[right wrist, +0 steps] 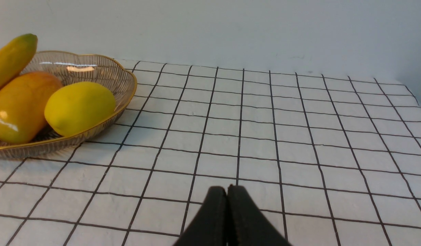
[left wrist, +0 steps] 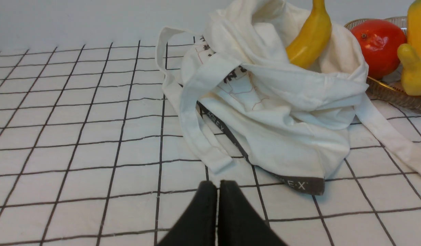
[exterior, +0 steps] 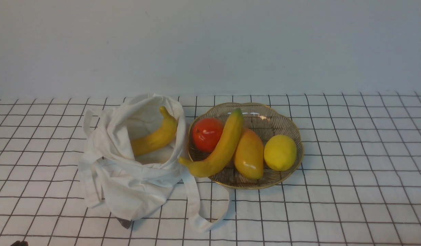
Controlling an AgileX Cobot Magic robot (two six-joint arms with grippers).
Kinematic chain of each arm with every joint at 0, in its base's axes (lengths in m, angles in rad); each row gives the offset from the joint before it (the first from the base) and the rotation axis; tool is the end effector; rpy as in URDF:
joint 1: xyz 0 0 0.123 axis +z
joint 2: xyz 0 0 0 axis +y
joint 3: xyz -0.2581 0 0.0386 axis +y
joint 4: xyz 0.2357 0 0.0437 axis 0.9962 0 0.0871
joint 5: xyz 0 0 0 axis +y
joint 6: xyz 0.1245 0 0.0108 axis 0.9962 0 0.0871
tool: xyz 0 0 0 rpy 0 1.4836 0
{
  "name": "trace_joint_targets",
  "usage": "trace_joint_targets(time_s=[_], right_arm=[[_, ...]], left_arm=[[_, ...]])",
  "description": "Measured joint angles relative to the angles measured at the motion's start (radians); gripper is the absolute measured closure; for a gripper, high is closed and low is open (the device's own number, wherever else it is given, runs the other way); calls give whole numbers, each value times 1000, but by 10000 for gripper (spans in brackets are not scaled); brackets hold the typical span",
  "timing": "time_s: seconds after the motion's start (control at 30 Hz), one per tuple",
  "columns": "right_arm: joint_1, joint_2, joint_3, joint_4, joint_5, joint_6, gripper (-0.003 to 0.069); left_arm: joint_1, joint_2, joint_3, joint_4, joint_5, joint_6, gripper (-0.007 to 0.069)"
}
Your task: Take the fruit out of the bag on the white checkered tablecloth and place them on the plate.
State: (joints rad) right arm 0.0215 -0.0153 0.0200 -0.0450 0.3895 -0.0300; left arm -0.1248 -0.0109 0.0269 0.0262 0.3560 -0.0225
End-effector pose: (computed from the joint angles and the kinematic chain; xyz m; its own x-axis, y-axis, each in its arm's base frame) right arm 0.0964 -0.0001 0.1624 -0.3006 -0.0780 -0.9505 -0.0268 0.9969 -0.0734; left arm 0.0972 -0.0110 0.1635 -0.2784 0.0370 -0.9597 0.1163 0.9932 0.0045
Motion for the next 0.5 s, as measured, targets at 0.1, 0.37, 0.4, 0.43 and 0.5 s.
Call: trace_joint_targets(time_s=[0.1,0.37,0.4,0.43,0.5], right_arm=[[0,0,0,0,0,0,673],[0,0,0,0,0,-4,673],[0,0,0,0,0,-4,673],[0,0,0,0,0,-4,673],[0,0,0,0,0,-4,673]], left_arm=[[0,0,1,0,17,-1,632],[0,0,1,2,18,-1,632],[0,0,1,2,18,-1,632],[0,0,1,2,19,-1,632],[0,0,1,2,19,-1,632]])
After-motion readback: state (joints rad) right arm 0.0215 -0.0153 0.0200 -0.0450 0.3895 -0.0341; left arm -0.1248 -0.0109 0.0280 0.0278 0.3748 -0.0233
